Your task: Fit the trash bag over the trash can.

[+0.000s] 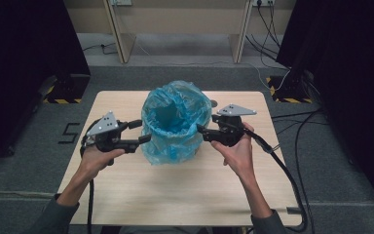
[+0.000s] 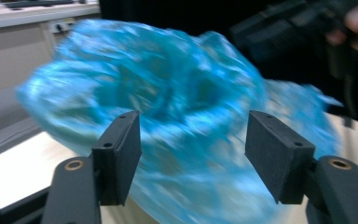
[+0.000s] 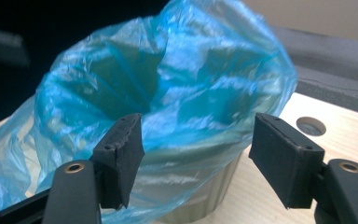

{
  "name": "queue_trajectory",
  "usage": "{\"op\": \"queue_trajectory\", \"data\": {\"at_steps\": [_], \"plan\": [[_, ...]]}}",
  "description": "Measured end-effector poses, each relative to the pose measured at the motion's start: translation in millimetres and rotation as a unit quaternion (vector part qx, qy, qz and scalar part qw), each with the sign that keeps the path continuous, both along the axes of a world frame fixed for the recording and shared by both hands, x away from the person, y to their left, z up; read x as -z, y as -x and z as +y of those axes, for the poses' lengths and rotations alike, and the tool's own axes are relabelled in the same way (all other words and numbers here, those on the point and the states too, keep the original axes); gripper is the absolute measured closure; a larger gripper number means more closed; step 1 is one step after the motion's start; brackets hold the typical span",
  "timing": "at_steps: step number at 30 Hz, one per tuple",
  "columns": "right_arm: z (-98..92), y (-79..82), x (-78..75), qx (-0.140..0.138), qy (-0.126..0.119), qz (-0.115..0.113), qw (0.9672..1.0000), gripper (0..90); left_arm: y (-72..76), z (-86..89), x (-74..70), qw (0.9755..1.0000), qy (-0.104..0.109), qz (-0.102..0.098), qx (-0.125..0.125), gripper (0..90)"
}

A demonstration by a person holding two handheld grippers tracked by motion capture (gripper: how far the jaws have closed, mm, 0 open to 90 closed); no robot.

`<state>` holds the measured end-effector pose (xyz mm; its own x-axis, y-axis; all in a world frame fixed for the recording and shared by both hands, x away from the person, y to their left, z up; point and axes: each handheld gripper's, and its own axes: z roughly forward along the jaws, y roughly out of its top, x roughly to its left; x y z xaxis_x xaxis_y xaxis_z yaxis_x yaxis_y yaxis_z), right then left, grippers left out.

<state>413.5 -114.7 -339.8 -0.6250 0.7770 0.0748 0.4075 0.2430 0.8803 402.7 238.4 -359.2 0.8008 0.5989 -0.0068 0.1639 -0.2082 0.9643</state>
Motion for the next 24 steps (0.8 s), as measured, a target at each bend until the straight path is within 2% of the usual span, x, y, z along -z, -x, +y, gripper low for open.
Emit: {"op": "queue_trajectory", "data": {"at_steps": [2, 5, 9, 12, 14, 16, 17, 18, 19, 20, 21, 24], "plan": [[2.8, 1.9, 6.6, -0.007, -0.001, 0.008, 0.9999, 33.6, -8.3, -1.6, -2.7, 0.9999, -0.001, -0.005, -0.014, 33.8], [4.3, 5.8, 14.7, -0.009, -0.002, 0.013, 0.9999, 29.5, -18.8, -7.0, -3.6, 0.9996, -0.009, -0.002, -0.026, 33.8], [1.5, 4.0, 5.3, 0.006, -0.008, -0.006, 0.9999, 29.0, -24.0, -14.4, -1.0, 0.9995, -0.017, 0.001, -0.025, 34.2], [-0.1, -7.4, -5.9, 0.014, -0.022, -0.003, 0.9997, 27.8, -27.5, -17.7, 1.3, 0.9994, -0.019, 0.005, -0.028, 34.2], [2.6, -19.4, -7.4, 0.021, -0.016, 0.008, 0.9996, 27.3, -30.4, -18.2, 2.0, 0.9992, -0.021, 0.004, -0.033, 34.0], [5.2, -27.7, -4.4, 0.026, -0.008, 0.015, 0.9995, 28.7, -33.9, -16.1, 1.8, 0.9986, -0.021, 0.004, -0.049, 32.9], [5.8, -31.3, -2.1, 0.025, -0.005, 0.020, 0.9995, 34.0, -35.5, -14.6, 2.0, 0.9982, -0.023, 0.004, -0.055, 32.9], [5.7, -33.6, -0.2, 0.020, 0.000, 0.018, 0.9997, 44.3, -36.9, -13.0, 2.5, 0.9977, -0.028, 0.005, -0.061, 33.0], [4.6, -34.5, 1.0, 0.019, 0.010, 0.008, 0.9997, 51.7, -38.2, -11.4, 3.3, 0.9975, -0.031, 0.007, -0.063, 33.2], [2.1, -34.8, 1.2, 0.020, 0.019, -0.002, 0.9996, 62.8, -39.2, -9.5, 4.2, 0.9973, -0.031, 0.009, -0.065, 33.3], [-1.7, -35.0, 1.4, 0.015, 0.014, -0.010, 0.9997, 70.2, -39.9, -8.0, 5.3, 0.9971, -0.032, 0.011, -0.068, 33.3], [-14.7, -36.7, 3.0, 0.005, -0.005, -0.009, 0.9999, 82.1, -40.9, -4.1, 8.3, 0.9974, -0.020, 0.018, -0.066, 34.3]]}}
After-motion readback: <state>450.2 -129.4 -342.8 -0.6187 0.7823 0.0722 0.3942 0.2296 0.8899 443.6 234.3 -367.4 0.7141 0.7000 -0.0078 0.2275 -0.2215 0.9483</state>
